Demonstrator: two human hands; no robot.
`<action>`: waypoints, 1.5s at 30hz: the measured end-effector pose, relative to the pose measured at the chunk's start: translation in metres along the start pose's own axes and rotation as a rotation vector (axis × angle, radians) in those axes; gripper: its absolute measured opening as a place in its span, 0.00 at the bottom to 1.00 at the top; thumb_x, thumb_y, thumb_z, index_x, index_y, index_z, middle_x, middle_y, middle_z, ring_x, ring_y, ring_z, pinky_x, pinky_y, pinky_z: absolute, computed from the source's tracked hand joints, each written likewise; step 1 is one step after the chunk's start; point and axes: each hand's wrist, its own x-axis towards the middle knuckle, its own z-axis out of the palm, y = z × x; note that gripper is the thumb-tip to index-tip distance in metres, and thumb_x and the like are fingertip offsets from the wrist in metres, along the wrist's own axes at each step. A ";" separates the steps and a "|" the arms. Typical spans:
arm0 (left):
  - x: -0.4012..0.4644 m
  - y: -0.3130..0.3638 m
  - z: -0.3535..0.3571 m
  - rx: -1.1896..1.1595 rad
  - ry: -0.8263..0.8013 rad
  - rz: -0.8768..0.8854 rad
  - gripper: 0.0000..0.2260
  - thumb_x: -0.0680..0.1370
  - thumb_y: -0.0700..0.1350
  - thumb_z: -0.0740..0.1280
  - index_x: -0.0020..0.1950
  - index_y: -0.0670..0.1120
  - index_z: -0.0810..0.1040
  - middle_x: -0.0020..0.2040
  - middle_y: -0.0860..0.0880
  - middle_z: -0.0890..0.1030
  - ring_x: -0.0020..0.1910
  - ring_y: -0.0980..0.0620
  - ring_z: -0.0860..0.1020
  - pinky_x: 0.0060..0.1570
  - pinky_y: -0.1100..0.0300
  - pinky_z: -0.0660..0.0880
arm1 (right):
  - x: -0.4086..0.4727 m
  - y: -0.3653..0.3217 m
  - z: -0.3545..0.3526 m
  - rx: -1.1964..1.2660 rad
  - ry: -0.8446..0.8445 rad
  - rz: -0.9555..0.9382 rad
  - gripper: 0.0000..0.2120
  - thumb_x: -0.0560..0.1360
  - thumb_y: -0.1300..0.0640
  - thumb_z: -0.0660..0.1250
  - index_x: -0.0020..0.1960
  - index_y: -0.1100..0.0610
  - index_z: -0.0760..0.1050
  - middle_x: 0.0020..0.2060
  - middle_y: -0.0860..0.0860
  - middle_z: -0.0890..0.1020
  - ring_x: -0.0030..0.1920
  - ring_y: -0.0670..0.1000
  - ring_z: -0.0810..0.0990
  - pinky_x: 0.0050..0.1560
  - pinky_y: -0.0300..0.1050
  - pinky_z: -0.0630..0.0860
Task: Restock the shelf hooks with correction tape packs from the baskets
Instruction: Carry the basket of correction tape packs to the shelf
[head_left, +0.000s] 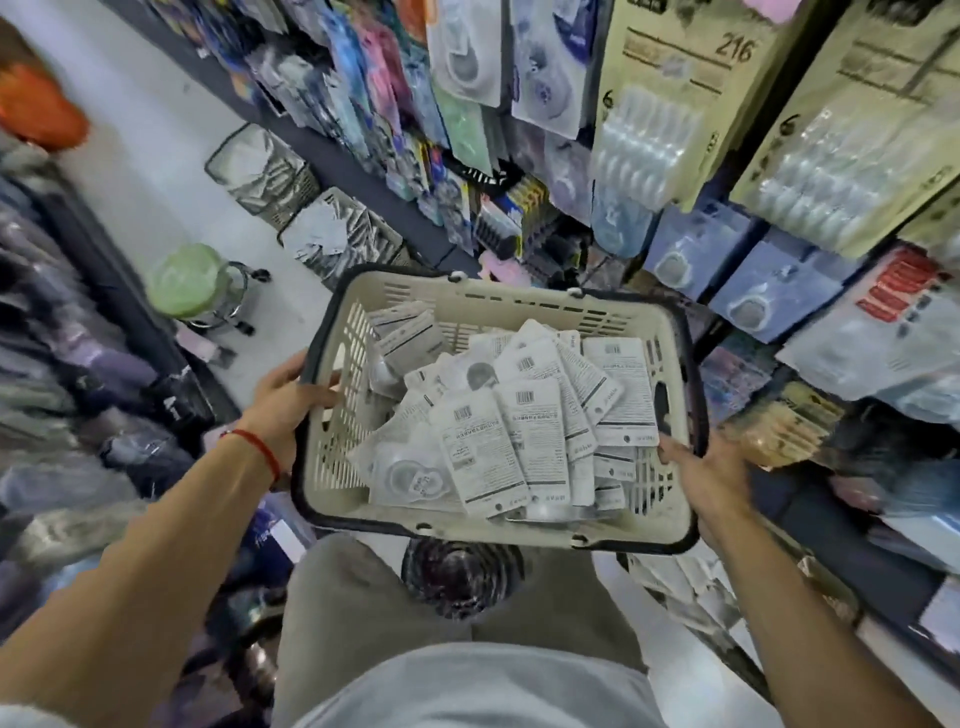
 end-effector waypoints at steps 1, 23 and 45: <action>0.010 0.008 0.008 0.029 -0.022 0.004 0.28 0.73 0.22 0.64 0.68 0.43 0.81 0.58 0.40 0.83 0.55 0.40 0.81 0.56 0.41 0.78 | 0.002 0.002 0.000 0.001 0.018 0.033 0.07 0.80 0.58 0.73 0.57 0.51 0.81 0.47 0.54 0.87 0.46 0.54 0.85 0.47 0.51 0.80; 0.258 -0.061 0.180 0.525 -0.564 -0.207 0.18 0.77 0.30 0.70 0.64 0.45 0.78 0.55 0.41 0.88 0.45 0.42 0.87 0.40 0.47 0.83 | 0.029 0.139 0.062 0.032 0.454 0.465 0.11 0.78 0.57 0.73 0.56 0.61 0.78 0.48 0.62 0.85 0.49 0.64 0.84 0.46 0.51 0.75; 0.508 -0.400 0.261 1.006 -0.293 0.230 0.17 0.78 0.48 0.74 0.53 0.54 0.64 0.46 0.43 0.83 0.40 0.39 0.81 0.42 0.45 0.79 | 0.263 0.389 0.265 -0.020 0.610 0.581 0.28 0.74 0.45 0.73 0.64 0.62 0.70 0.55 0.63 0.84 0.54 0.66 0.84 0.55 0.59 0.80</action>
